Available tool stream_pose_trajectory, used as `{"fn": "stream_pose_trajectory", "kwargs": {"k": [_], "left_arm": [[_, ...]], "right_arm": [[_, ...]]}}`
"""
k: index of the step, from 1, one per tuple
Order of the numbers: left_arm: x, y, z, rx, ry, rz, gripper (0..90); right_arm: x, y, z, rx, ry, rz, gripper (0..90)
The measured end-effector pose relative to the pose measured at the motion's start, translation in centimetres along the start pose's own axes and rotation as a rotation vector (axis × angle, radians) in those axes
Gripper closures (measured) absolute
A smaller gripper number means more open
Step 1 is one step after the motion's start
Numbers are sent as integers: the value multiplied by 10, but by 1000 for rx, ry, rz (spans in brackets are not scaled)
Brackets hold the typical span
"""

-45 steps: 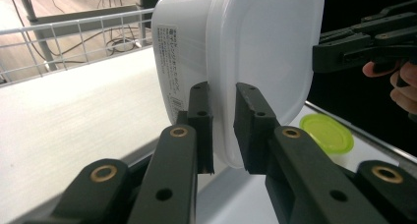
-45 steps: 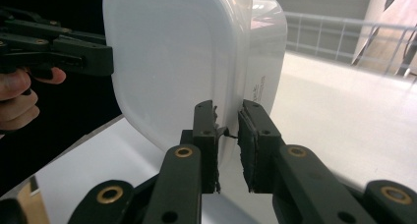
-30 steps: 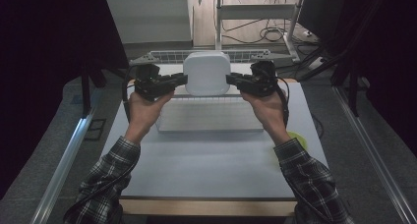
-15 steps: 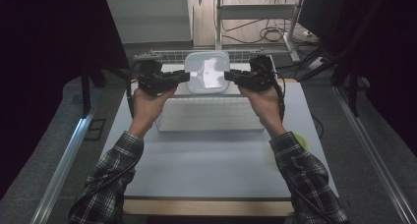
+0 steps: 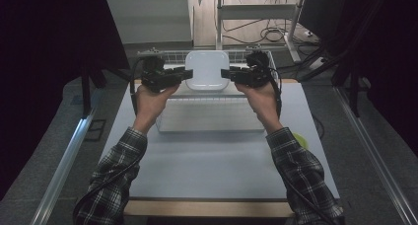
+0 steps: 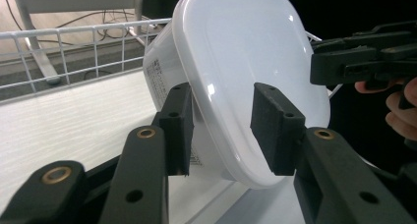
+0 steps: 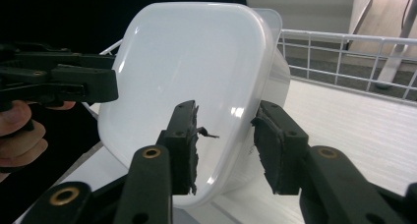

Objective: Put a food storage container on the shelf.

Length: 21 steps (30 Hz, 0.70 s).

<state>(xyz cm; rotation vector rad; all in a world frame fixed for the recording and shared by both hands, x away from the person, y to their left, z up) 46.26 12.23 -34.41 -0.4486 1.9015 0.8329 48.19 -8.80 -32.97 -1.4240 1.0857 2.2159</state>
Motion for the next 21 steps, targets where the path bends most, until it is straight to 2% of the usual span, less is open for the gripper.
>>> {"fn": "stream_pose_trajectory", "kwargs": {"k": [10, 14, 21], "left_arm": [[-3, -6, 8, 0, 43, 10, 533], [-5, -8, 12, -56, 25, 14, 487], [-10, -15, 18, -113, 5, 23, 485]], "right_arm": [[-3, -10, -4, 43, -7, 2, 565], [-4, -13, -3, 50, -12, 6, 563], [-6, -15, -5, 56, -24, 2, 558]]}}
Point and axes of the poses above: each handheld gripper's, and its own axes: y roughly backward along the jaws, x roughly out of its underside, z roughly to its left, the point moved 6 cm from there along -y, roughly forward along the jaws, and after that the axes turned 1 degree about x, right-handed, at the moved point
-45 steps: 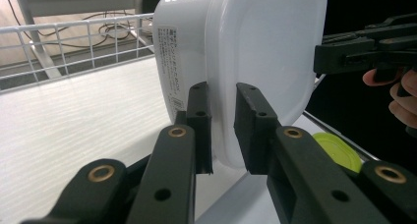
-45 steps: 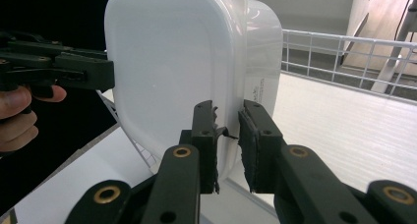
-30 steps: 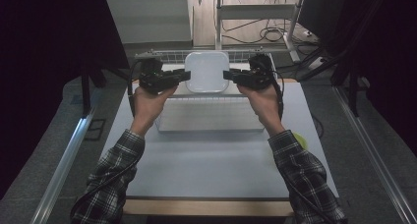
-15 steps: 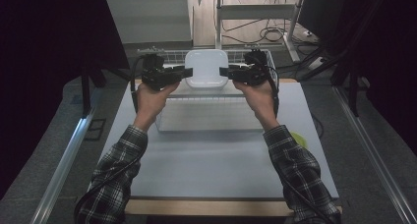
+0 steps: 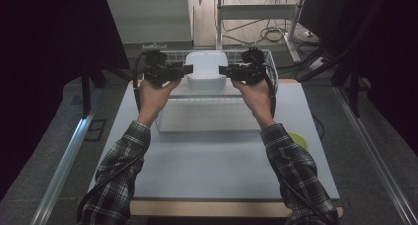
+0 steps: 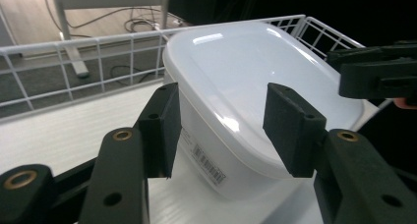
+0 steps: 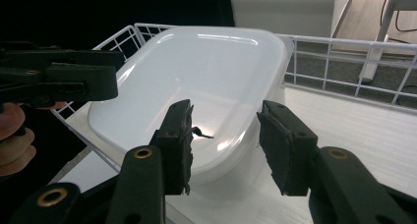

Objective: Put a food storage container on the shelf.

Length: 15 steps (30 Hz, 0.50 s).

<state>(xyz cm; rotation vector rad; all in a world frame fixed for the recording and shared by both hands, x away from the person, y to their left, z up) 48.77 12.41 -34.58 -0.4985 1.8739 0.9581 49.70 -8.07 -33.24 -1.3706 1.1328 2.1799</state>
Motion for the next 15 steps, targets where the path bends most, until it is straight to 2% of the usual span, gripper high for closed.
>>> {"fn": "stream_pose_trajectory", "kwargs": {"k": [5, 8, 13, 15], "left_arm": [[-1, -3, 2, -4, -7, -5, 475], [-2, -2, 1, -18, -36, -3, 460], [-2, 7, -6, 38, -42, -26, 349], [1, 11, -11, 66, -50, -26, 292]], "right_arm": [[-1, -2, -3, -7, -10, -4, 544], [-1, -1, -3, -6, 1, -9, 513], [2, 7, -2, -32, 28, -32, 415], [4, 12, -1, -57, 30, -44, 380]]}}
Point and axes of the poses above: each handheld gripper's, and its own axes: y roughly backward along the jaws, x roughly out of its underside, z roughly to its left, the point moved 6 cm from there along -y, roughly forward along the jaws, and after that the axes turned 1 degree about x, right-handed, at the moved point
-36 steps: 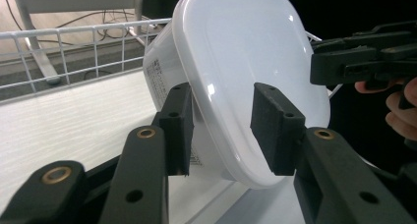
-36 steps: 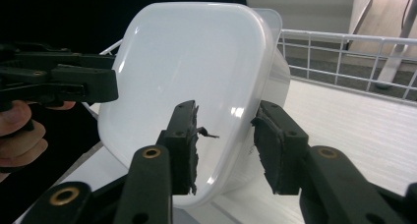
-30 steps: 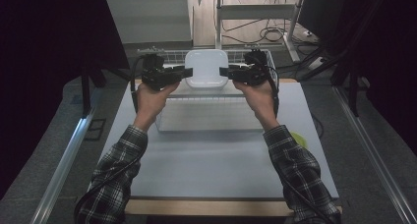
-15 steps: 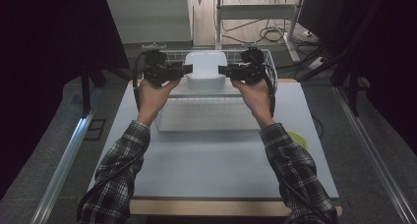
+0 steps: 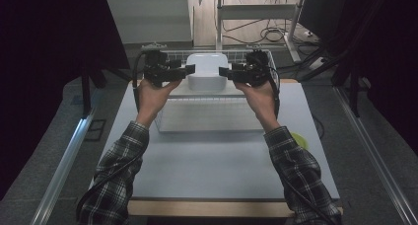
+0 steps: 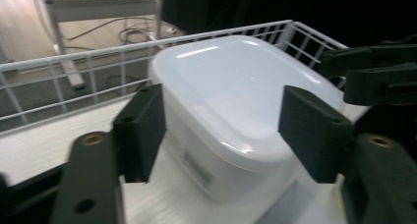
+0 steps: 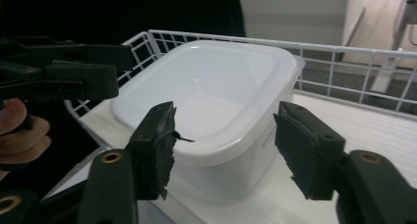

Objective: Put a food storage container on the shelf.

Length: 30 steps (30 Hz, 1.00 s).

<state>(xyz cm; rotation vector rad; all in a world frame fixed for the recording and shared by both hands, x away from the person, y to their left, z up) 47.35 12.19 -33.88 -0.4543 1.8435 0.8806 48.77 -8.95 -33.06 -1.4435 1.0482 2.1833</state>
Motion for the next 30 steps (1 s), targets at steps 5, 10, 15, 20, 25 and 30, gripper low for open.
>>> {"fn": "stream_pose_trajectory", "kwargs": {"k": [5, 10, 15, 20, 25, 30], "left_arm": [[9, 10, -11, 42, -38, 2, 179], [22, 20, -19, 64, -74, 20, 104], [37, 27, -28, 70, -109, 32, 61], [53, 35, -36, 80, -133, 23, 41], [73, 41, -40, 68, -152, 28, 32], [92, 46, -44, 64, -160, 37, 29]], "right_arm": [[11, 12, 3, -19, 27, 1, 295], [24, 24, 6, -31, 52, -3, 240], [38, 32, 11, -45, 83, 8, 198], [54, 38, 16, -60, 119, 28, 165], [70, 43, 18, -65, 148, 39, 135], [87, 47, 19, -66, 180, 62, 93]]}}
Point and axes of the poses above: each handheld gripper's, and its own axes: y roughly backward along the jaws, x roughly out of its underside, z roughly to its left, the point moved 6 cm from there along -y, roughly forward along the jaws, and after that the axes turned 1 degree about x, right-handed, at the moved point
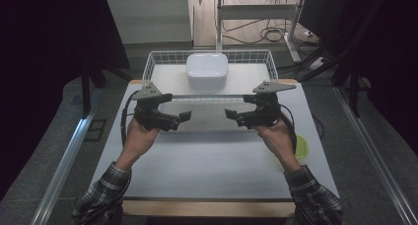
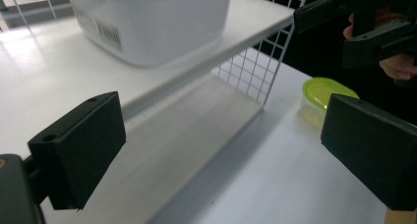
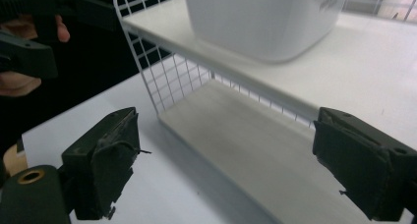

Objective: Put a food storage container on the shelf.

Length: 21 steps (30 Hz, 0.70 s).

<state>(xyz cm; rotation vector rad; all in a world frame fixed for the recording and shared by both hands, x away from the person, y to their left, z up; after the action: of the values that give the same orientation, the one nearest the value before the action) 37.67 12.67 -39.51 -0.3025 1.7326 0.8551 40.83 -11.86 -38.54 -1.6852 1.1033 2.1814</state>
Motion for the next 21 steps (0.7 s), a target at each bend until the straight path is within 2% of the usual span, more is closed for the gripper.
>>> {"fn": "stream_pose_trajectory", "kwargs": {"k": [5, 13, 17, 19, 21], "left_arm": [[17, 3, -4, 11, 3, 6, 40], [41, 6, -6, 1, -41, 29, 40], [57, 6, -10, -1, -61, 36, 37], [65, 6, -11, -4, -55, 29, 38], [71, 6, -11, -6, -58, 46, 37]], "right_arm": [[16, 6, 2, 6, 19, 3, 76], [41, 16, 3, 8, 24, 10, 70], [53, 20, 4, 29, 33, 11, 75], [58, 23, 4, 34, 44, 16, 75], [62, 26, 4, 39, 46, 11, 75]]}}
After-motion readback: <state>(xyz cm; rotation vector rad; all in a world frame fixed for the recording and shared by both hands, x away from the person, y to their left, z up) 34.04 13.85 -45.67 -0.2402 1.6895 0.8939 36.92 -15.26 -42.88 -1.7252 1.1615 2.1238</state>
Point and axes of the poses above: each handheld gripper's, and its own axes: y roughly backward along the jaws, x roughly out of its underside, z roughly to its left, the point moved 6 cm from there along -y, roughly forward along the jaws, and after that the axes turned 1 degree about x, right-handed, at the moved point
